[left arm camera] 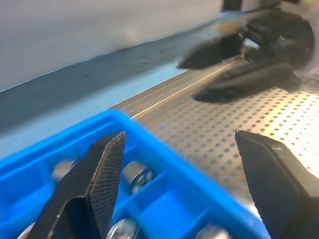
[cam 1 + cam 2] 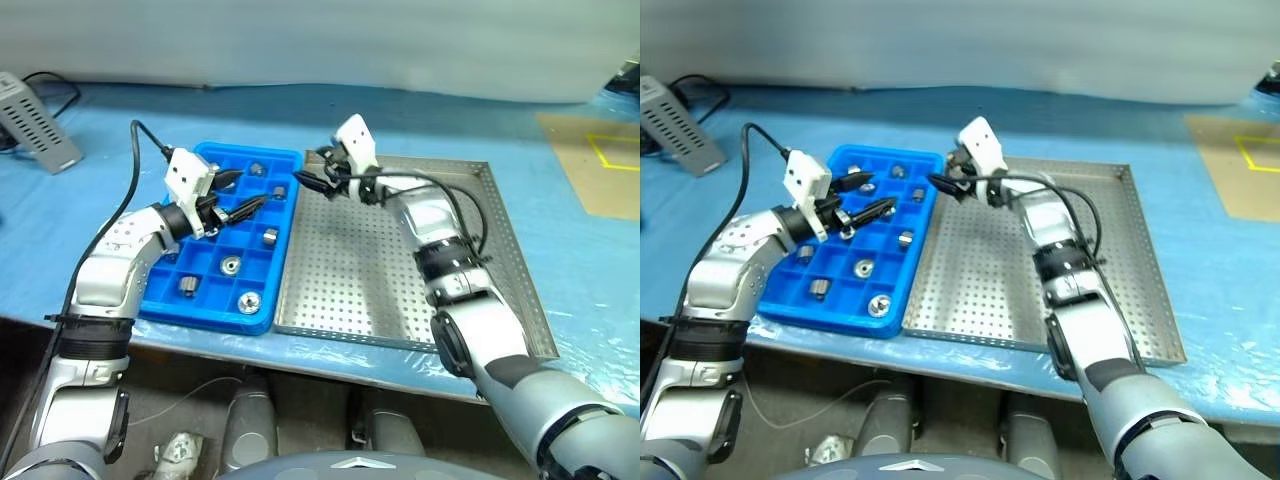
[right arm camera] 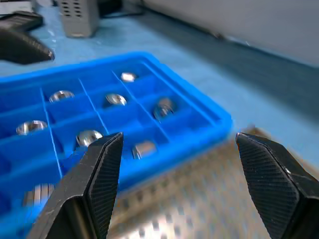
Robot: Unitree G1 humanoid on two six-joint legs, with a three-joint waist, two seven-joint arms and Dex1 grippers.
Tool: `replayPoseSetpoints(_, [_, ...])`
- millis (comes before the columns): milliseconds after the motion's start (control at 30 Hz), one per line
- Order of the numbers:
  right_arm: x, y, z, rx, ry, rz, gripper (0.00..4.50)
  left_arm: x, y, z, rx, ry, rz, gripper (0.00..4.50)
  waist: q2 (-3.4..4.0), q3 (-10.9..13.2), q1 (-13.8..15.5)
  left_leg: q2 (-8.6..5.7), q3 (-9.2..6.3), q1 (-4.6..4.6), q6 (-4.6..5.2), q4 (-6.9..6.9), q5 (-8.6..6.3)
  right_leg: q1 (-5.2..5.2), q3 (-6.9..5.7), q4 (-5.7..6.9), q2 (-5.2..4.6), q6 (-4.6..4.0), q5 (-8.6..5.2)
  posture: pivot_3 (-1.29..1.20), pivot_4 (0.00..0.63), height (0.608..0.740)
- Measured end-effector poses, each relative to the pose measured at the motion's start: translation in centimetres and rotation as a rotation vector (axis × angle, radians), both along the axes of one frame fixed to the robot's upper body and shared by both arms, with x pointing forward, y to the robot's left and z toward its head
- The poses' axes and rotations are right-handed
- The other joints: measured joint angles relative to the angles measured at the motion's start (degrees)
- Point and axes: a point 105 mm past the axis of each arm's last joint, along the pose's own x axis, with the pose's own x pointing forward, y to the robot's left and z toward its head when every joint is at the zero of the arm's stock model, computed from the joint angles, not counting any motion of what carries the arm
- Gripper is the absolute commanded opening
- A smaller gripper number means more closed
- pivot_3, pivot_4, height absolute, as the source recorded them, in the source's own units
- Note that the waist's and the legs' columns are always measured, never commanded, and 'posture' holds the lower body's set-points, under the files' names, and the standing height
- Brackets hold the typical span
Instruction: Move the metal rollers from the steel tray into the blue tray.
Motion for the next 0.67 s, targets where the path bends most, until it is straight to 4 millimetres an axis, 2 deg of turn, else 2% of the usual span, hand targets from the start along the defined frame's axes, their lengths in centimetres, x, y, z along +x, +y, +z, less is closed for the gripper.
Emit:
replayPoseSetpoints(133, [-3.0,-4.5,-1.1,0.102,0.083,-0.121,3.77,-0.1,-1.0,-0.8,0.009,0.029,-0.064,3.72,0.0,0.0,-1.28,0.02,0.06,0.15,0.0,-0.16,0.0,0.02,0.02,-0.03,0.02,-0.05,-0.03,-0.14,0.15,0.74])
replayPoseSetpoints(233, [-5.1,-6.2,-1.6,0.216,0.161,-0.157,3.77,-0.9,-1.8,-1.9,0.032,0.07,-0.134,3.72,0.0,0.0,-1.78,0.05,0.25,0.4,0.0,-0.19,0.0,0.13,0.13,-0.04,0.01,-0.28,-0.17,-0.15,0.15,0.74])
replayPoseSetpoints(333, [-6.2,-7.1,-1.6,0.274,0.187,-0.173,3.77,-1.1,-1.8,-2.6,0.033,0.092,-0.145,3.72,0.0,0.0,-2.08,0.05,0.29,0.7,0.1,-0.18,-0.05,0.41,0.16,-0.03,-0.01,-0.3,-0.16,-0.16,0.15,0.74])
replayPoseSetpoints(433, [-6.6,-7.9,-1.9,0.256,0.177,-0.209,3.77,-1.1,-2.0,-2.8,0.028,0.086,-0.139,3.72,0.0,0.0,-2.24,0.0,0.29,1.12,0.11,-0.18,-0.06,0.81,0.16,-0.03,-0.09,0.09,-0.38,-0.16,0.15,0.74])
replayPoseSetpoints(667, [-5.8,-8.9,-2.8,0.224,0.166,-0.289,3.77,-1.1,-2.2,-3.4,0.015,0.104,-0.126,3.72,0.01,0.0,-2.6,-0.08,0.3,1.07,0.1,-0.17,-0.05,0.81,0.14,-0.03,-0.2,0.04,-0.3,-0.14,0.15,0.74])
